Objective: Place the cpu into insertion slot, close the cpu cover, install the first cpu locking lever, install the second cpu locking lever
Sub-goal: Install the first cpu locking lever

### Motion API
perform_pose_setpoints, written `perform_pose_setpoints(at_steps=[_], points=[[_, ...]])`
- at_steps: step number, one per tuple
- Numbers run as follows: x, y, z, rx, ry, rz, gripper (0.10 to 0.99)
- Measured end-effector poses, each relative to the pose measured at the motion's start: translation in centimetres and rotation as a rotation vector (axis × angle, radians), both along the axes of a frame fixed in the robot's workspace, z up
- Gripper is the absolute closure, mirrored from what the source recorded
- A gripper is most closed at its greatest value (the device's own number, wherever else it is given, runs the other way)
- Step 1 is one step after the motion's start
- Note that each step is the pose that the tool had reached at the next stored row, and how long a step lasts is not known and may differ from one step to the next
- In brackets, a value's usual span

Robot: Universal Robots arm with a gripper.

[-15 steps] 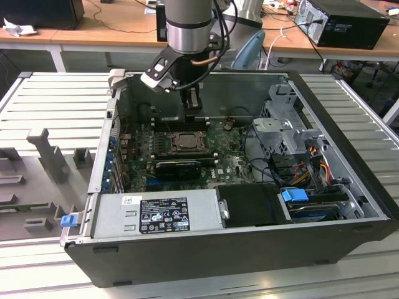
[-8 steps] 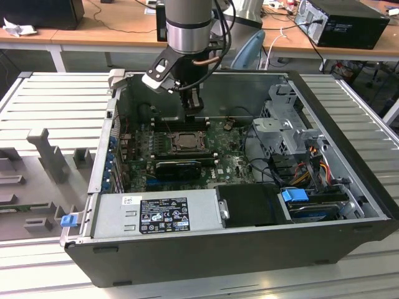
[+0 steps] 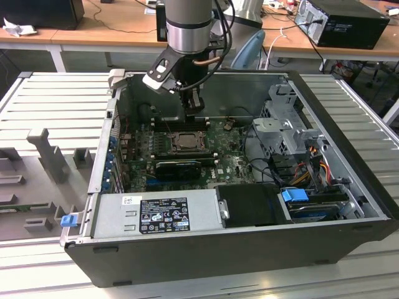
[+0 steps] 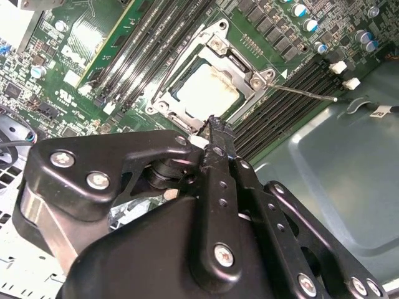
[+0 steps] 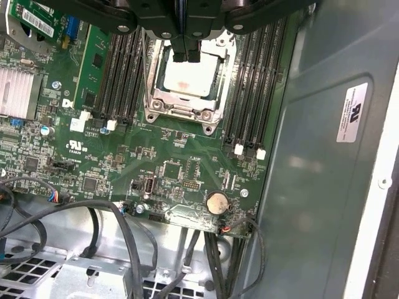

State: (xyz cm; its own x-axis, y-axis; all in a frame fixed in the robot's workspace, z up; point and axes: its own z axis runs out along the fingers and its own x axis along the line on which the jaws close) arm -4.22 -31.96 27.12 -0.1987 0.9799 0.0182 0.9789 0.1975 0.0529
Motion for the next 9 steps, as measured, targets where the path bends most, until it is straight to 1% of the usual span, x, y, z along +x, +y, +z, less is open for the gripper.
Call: perform_pose_setpoints(at_steps=[3,4,9], points=[[0.0,0.01,0.0,0.0,0.0001,0.014,0.98],[0.0,0.01,-0.01,0.0,0.0,0.03,0.98],[0.0,0.02,-0.01,0.001,0.0,0.078,0.98]])
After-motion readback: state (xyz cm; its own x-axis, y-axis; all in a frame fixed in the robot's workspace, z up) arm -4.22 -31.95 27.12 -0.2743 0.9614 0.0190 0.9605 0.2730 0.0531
